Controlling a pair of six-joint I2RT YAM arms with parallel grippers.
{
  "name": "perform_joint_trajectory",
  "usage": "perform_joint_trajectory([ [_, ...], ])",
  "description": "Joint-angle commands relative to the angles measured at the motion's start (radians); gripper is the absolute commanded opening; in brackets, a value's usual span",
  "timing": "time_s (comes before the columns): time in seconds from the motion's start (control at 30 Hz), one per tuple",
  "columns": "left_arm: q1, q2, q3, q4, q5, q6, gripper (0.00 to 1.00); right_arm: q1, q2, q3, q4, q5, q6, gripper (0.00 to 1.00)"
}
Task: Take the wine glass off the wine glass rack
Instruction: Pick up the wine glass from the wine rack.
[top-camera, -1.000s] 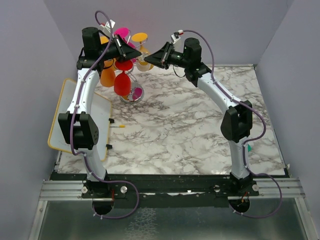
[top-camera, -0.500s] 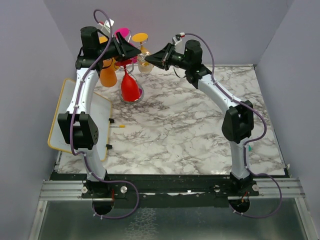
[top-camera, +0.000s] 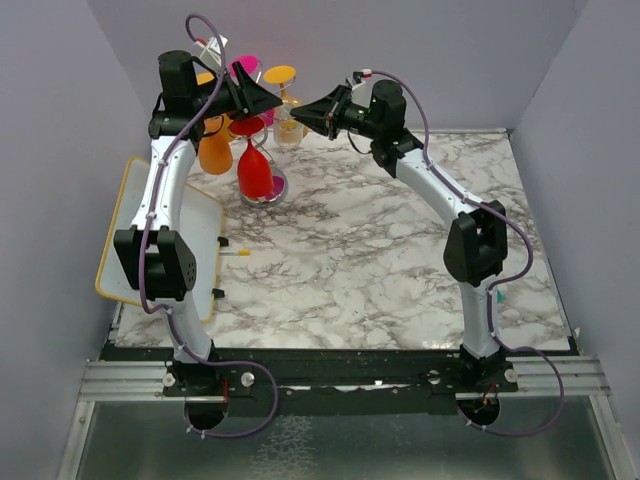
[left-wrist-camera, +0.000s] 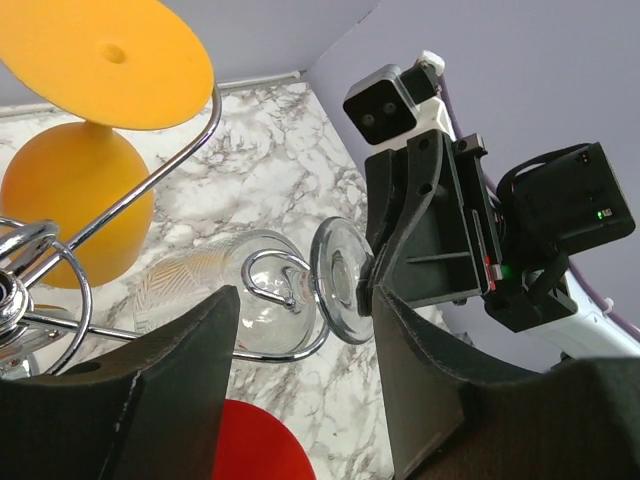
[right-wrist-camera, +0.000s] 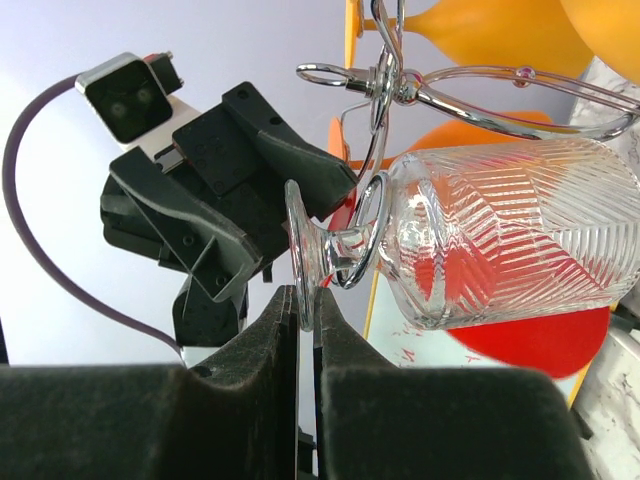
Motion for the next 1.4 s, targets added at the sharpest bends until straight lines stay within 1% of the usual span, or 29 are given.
perform_joint_trajectory([
  [0.0, 0.005, -0.067, 0.001, -0.006, -0.024, 0.04, 0.58, -0.004, -0.015, 0.047, 0.082, 0.003, 0.057, 0.01],
  [0.2, 0.005, -0.072, -0.004, -0.005, -0.034, 0.052, 0.59, 0.002, -0.031, 0.051, 0.012, -0.014, 0.042, 0.01],
  [0.4, 0.005, -0.08, -0.018, -0.006, -0.033, 0.062, 0.59, 0.004, -0.051, 0.034, -0.009, -0.031, 0.033, 0.0],
  [0.53, 0.005, -0.087, -0.028, -0.005, -0.03, 0.071, 0.59, 0.003, -0.098, 0.013, -0.068, 0.016, -0.032, 0.01],
  [0.63, 0.005, -0.09, -0.037, -0.005, -0.026, 0.072, 0.59, 0.001, -0.112, 0.013, -0.075, 0.022, -0.048, 0.01],
  [0.77, 0.005, -0.097, -0.046, -0.005, -0.024, 0.075, 0.59, 0.0, -0.142, 0.01, -0.118, 0.075, -0.102, 0.01],
  [0.97, 0.005, -0.104, -0.052, -0.006, -0.023, 0.077, 0.59, -0.008, -0.148, 0.008, -0.118, 0.077, -0.111, 0.0],
  [1.17, 0.005, -0.123, -0.063, -0.007, -0.018, 0.087, 0.59, -0.016, -0.117, 0.061, -0.143, 0.056, -0.133, 0.0],
  [1.27, 0.005, -0.131, -0.061, -0.012, -0.014, 0.094, 0.59, -0.021, -0.152, 0.056, -0.183, 0.099, -0.181, 0.01],
  [1.37, 0.005, -0.134, -0.057, -0.016, -0.01, 0.097, 0.59, -0.038, -0.179, 0.03, -0.165, 0.087, -0.169, 0.01],
])
